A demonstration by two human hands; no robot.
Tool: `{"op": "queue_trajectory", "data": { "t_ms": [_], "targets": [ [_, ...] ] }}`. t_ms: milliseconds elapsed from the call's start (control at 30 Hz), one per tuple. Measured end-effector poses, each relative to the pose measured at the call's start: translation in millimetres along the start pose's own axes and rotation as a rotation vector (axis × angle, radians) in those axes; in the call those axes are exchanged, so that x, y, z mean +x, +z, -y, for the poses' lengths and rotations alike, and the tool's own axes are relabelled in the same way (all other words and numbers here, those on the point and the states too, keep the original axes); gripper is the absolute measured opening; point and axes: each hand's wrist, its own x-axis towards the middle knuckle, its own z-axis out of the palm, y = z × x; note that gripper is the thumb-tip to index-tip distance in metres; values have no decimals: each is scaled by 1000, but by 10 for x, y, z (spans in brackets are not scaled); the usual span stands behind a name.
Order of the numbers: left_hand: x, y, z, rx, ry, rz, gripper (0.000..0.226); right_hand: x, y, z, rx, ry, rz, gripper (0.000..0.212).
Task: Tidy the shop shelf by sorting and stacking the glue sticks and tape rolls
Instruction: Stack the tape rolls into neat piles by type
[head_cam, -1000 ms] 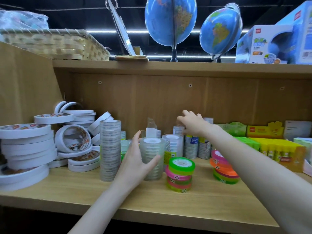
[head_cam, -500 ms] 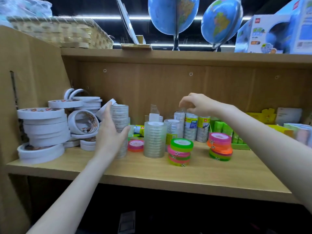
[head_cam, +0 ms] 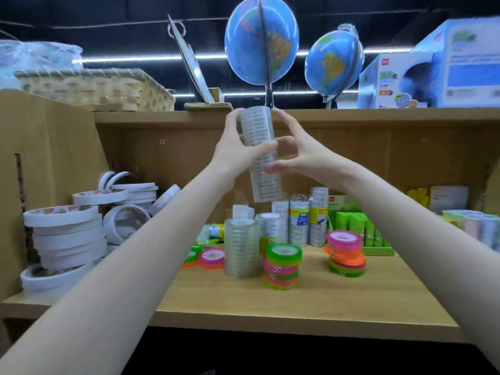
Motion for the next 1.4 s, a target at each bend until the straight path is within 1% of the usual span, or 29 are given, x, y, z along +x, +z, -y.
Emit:
{"op": "queue_trajectory", "data": {
  "t_ms": [67, 133, 167, 200, 267, 333, 367, 433, 533, 600, 667, 733, 800, 900, 1000, 1067, 1133, 1233, 1333, 1400],
  "targets": [
    [113, 220, 45, -16, -30, 85, 74, -76, -138, -70, -65, 22, -43, 103],
    [205, 378, 146, -34, -56, 210, 68, -187, -293, -209, -118, 71, -74, 99],
    [250, 424, 219, -7, -55, 282, 65, -234, -347, -298, -154, 94, -101, 97],
    [295, 462, 297, 72, -35, 341, 64, -270, -394, -408, -193, 115, -138, 94],
    [393, 509, 481, 304, 7, 408, 66, -300, -443, -638, -245, 151, -223, 86],
    [461, 564, 647, 484, -17, 477, 66, -314, -429, -851, -281, 193, -284, 77],
    [489, 599, 716, 543, -32, 521, 66, -318, -405, -951, -308, 219, -288, 74],
    [538, 681, 817, 628, -58, 604, 67, -328, -326, -1137, -398, 259, -236, 70],
    [599, 811, 915, 761, -70, 756, 66, -316, -273, -1304, -548, 245, -132, 66],
    [624, 869, 965, 782, -76, 828, 65, -275, -293, -1303, -564, 248, -96, 66],
    [641, 887, 999, 775, -61, 837, 65, -228, -285, -1308, -582, 239, -80, 70],
    [656, 892, 1022, 788, -18, 812, 58, -216, -264, -1326, -611, 229, -83, 69],
    [677, 900, 1023, 817, 39, 750, 55, -243, -323, -1306, -569, 268, -102, 63],
    [730, 990, 995, 825, 106, 669, 61, -341, -527, -1242, -573, 357, -108, 63],
    [775, 1243, 976, 800, 131, 702, 66, -447, -650, -1233, -583, 412, -125, 64],
    [783, 1404, 981, 796, 130, 742, 65, -475, -670, -1236, -564, 421, -117, 64],
    [785, 1504, 981, 781, 125, 754, 56, -483, -687, -1225, -554, 417, -110, 64],
    [778, 1555, 1003, 751, 90, 707, 36, -486, -695, -1225, -522, 416, -114, 64],
    [765, 1579, 1031, 729, 42, 651, 27, -499, -698, -1245, -473, 420, -131, 64],
    [759, 1564, 1024, 727, 39, 642, 26, -498, -702, -1256, -459, 423, -141, 64]
  ]
}}
